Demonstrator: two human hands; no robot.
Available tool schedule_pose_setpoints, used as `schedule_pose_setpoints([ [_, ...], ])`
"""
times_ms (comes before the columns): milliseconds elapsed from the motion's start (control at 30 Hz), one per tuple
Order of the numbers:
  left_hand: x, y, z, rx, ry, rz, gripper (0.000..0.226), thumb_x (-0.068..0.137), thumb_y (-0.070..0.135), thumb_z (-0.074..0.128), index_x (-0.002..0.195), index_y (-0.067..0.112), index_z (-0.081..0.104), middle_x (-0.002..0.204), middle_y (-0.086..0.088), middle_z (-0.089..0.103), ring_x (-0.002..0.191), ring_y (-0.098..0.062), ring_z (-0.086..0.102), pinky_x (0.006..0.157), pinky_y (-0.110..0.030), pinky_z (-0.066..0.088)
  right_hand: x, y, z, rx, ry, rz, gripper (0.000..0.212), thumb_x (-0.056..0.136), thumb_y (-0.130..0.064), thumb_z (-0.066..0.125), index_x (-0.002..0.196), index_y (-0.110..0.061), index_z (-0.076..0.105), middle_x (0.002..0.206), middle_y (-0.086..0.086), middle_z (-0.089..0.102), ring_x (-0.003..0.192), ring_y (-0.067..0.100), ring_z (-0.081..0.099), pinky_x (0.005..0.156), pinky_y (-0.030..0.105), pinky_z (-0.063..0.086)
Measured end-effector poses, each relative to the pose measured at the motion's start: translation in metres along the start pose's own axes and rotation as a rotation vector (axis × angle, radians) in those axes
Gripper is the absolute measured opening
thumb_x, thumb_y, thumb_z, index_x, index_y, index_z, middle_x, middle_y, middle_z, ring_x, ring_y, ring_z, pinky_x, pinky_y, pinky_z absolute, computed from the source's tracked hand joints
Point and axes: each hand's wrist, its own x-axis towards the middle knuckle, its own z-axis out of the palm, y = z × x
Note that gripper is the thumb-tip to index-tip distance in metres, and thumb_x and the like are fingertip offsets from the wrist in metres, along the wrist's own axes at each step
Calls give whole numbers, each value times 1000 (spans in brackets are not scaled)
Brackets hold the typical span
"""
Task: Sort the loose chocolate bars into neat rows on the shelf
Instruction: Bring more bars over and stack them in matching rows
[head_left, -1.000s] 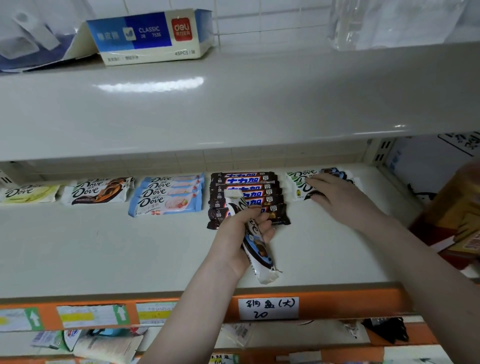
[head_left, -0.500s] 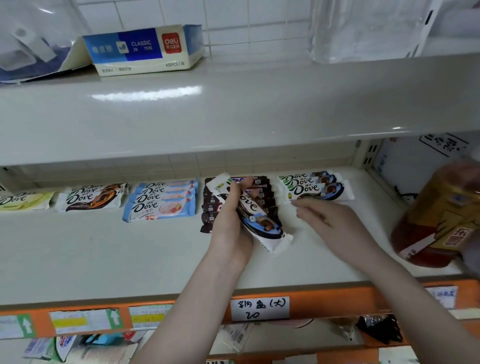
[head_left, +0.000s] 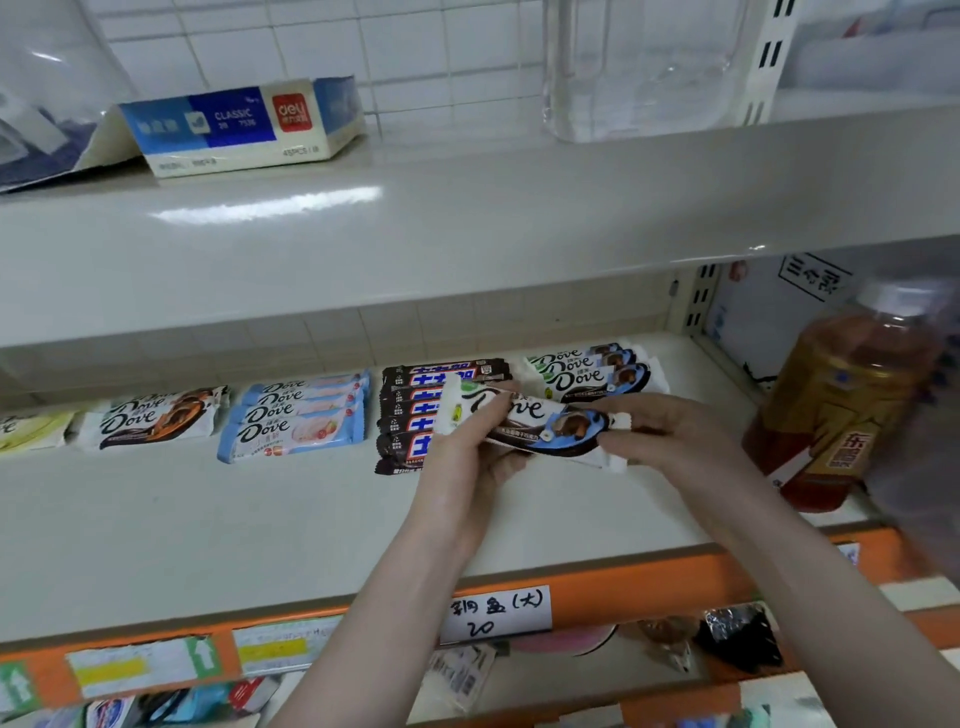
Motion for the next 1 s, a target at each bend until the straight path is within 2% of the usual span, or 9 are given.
schedule_pose_setpoints([
  [133,-3,4,-12,166,41,25,11,82,1,62,89,9,67,82,-9,75,73,-21,72,53,-25,56,4,-1,-10,-318,68,-82,27,77,-12,67,85,-38,68,95,15,64,90,28,59,83,37,48],
  [200,-3,4,-12,217,34,25,14,82,0,63,90,10,68,84,-11,74,74,-21,72,53,-24,55,4,-1,-11,-554,24,-227,22,78,-22,67,89,-40,63,96,-10,59,94,11,53,84,13,40],
  [267,-3,3,-9,255,24,16,16,82,0,63,95,7,67,87,-13,73,75,-22,72,55,-24,56,5,-2,-12,-751,-76,-366,29,77,-31,68,105,-34,63,100,-22,51,95,-6,41,82,-3,26],
  [433,-4,-3,0,318,-15,4,17,82,-3,63,97,6,64,93,-15,71,81,-23,71,59,-25,57,14,-1,-19,-1129,-258,-559,51,82,-38,62,130,-31,48,107,-15,56,92,-4,38,72,13,20],
  [600,-5,-15,7,696,70,185,24,81,0,64,98,16,61,100,-9,68,86,-24,67,74,-34,57,29,2,-23,-1420,-267,-672,28,82,-25,55,109,-20,58,100,-3,58,82,15,54,61,21,27],
  [733,-9,-22,1,1284,176,554,30,81,12,65,110,17,62,105,-1,65,96,-17,58,81,-18,41,49,7,-27,-1620,-264,-580,30,84,-26,47,111,-16,52,113,2,50,92,19,53,68,30,44],
  [800,-9,-24,-3,1507,188,641,32,79,11,64,111,9,64,112,-8,64,104,-26,56,89,-26,40,59,6,-29,-1686,-271,-504,30,85,-28,48,112,-16,51,115,1,48,97,19,52,73,32,46],
  [900,-9,-28,-6,1698,189,634,32,80,13,60,110,3,64,116,-15,63,109,-35,55,96,-39,42,73,6,-31,-1731,-250,-452,29,85,-30,51,110,-16,52,113,2,49,96,20,54,73,33,47],
  [1000,-8,-32,-10,1768,170,503,42,88,24,51,127,7,54,137,-13,50,130,-31,40,110,-37,28,85,8,-31,-1725,-246,-403,31,83,-33,55,107,-14,53,108,5,52,94,24,55,72,33,46],
])
